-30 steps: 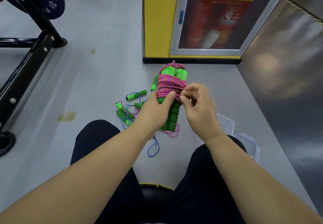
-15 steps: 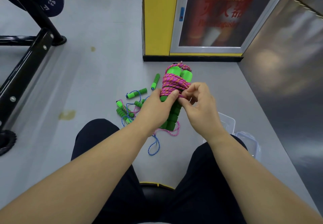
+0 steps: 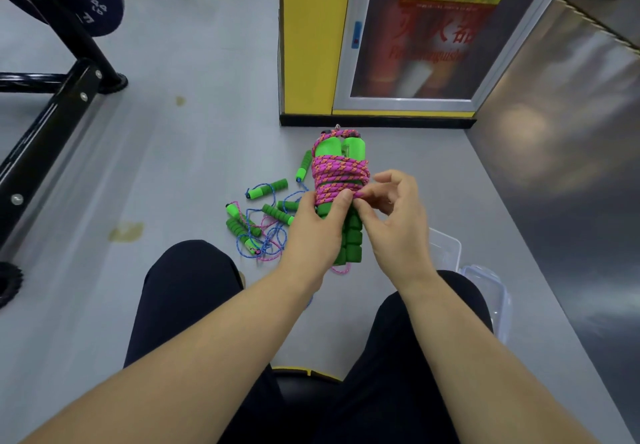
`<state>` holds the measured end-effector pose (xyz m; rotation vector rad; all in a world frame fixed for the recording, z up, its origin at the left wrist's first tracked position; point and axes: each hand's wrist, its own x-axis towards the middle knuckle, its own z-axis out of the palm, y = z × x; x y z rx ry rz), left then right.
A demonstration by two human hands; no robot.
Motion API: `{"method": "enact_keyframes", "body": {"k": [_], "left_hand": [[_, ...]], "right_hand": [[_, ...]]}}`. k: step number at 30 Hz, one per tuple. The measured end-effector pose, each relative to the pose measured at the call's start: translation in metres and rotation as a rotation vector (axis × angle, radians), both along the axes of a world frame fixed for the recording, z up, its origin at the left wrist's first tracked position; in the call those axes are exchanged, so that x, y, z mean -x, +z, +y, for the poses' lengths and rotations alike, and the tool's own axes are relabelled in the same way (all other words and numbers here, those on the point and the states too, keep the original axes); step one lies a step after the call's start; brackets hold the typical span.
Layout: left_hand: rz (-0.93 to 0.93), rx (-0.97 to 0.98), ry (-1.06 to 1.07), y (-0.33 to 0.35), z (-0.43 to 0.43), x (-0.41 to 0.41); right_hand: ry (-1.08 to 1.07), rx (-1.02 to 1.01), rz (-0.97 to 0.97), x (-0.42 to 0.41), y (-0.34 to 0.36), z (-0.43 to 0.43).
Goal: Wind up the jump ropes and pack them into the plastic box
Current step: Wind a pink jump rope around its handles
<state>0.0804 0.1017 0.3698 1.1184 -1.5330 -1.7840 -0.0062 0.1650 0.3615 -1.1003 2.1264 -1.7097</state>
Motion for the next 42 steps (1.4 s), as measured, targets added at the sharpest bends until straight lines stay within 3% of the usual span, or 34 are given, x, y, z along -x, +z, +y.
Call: {"method": "enact_keyframes", "body": {"k": [10, 14, 21, 23, 28, 30, 37, 42], "left_hand": [[0.016, 0.0, -0.061, -0.001, -0.009, -0.005], [0.018, -0.055, -0.035, -0.003, -0.004, -0.003], [0.091, -0.157, -0.031, -0.001, 0.006, 0.004], [0.103, -0.194, -0.057, -0.001, 0.005, 0.004], [0.126, -0.451, -0.109, 0.001, -0.008, 0.004], [0.075, -0.439, -0.086, 0.002, -0.01, 0.007], [0.03, -0.311, -0.066, -0.006, -0.011, 0.008], [-0.025, -0.289, -0.039, -0.013, -0.01, 0.006]], "right_hand": [[0.091, -0.086, 0.077, 0.009, 0.003, -0.003], [0.169, -0.078, -0.067, 0.014, 0.003, -0.001], [-0.139, 0.064, -0.388, 0.0, -0.009, 0.0], [-0.141, 0.057, -0.335, 0.0, -0.009, 0.0], [-0.073, 0.017, 0.005, 0.005, -0.02, 0.007], [-0.052, -0.012, 0.066, 0.005, -0.026, 0.006], [0.012, -0.023, 0.126, 0.008, -0.022, 0.004], [0.082, -0.107, -0.021, 0.012, -0.017, 0.004]]}}
